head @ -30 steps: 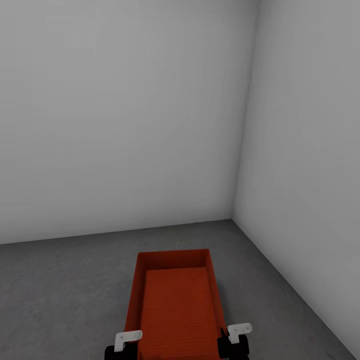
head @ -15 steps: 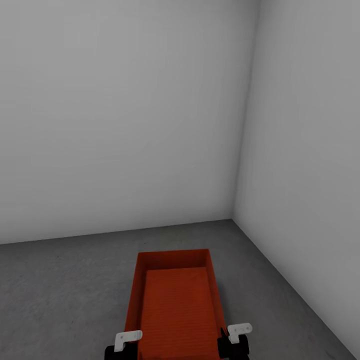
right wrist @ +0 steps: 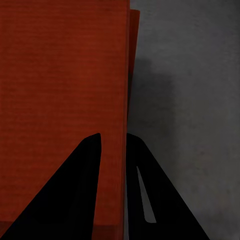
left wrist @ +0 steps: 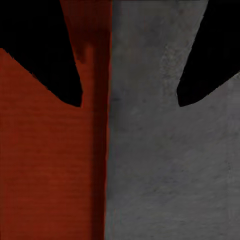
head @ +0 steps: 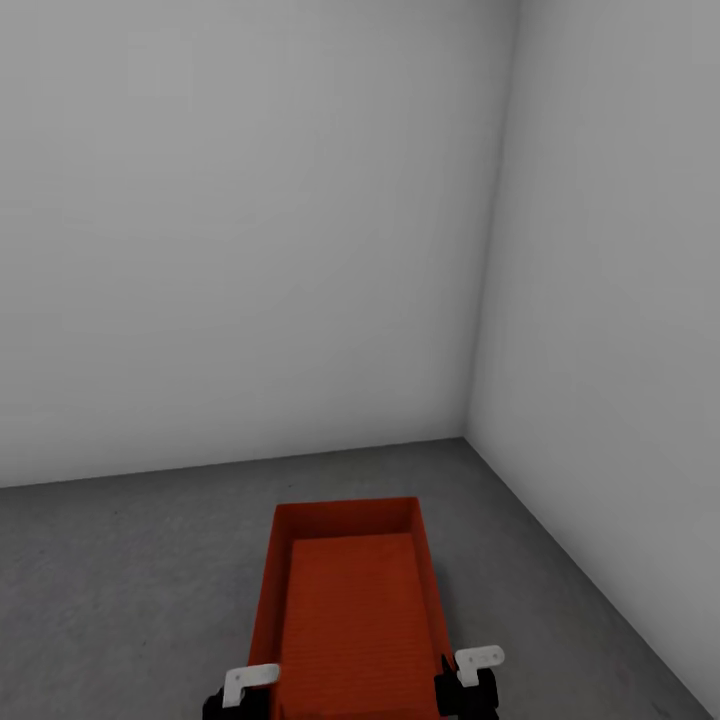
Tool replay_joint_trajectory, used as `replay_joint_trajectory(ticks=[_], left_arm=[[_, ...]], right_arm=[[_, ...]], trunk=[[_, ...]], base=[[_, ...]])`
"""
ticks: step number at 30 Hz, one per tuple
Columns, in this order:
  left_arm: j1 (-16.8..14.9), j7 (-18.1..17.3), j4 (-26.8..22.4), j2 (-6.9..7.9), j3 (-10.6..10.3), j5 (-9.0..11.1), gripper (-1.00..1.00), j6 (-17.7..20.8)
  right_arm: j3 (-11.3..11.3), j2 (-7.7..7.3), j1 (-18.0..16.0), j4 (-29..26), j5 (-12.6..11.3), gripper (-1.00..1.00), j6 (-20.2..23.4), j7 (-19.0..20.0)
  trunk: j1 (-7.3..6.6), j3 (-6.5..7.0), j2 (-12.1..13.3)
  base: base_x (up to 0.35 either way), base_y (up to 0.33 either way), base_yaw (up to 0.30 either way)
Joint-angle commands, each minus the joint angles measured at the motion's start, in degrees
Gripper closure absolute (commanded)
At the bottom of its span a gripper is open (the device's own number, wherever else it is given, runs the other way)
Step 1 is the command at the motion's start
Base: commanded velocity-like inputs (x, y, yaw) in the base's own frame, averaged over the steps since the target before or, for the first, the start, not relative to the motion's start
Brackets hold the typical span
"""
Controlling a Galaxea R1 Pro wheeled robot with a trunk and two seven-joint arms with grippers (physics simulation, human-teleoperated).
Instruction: Move the two storage containers from the living room to the garage. In the garage, place one container on the floor and stack the other container on top of it (either order is fine).
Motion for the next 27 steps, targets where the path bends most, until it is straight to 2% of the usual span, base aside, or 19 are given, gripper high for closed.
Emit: replay_joint_trajectory(ticks=[1, 15, 16, 27], left_arm=[[-0.1, 0.9, 0.0, 0.00, -0.5, 0.6, -1.00, -0.2], [-0.1, 2.1, 0.0, -0.05, -0.8, 0.5, -1.00, -0.2], [-0.1, 2.1, 0.0, -0.05, -0.8, 0.4, -1.00, -0.2], [-0.1, 2.1, 0.0, -0.05, -0.8, 0.4, -1.00, -0.2]], right_arm=[[0.4, -0.02, 0.0, 0.2, 0.0, 1.00, 0.7, -0.6], [0.4, -0.02, 0.0, 0.2, 0.0, 1.00, 0.7, -0.7], [0.4, -0.02, 0.0, 0.2, 0.0, -1.00, 0.7, -0.8], [0.3, -0.10, 0.0, 0.2, 0.0, -1.00, 0.8, -1.0]], trunk=[[0.49, -0.07, 0.0], [0.49, -0.07, 0.0], [0.49, -0.07, 0.0], [0.49, -0.07, 0.0]], base=[[0.000, 0.000, 0.000], [0.000, 0.000, 0.000], [0.000, 0.000, 0.000], [0.000, 0.000, 0.000]])
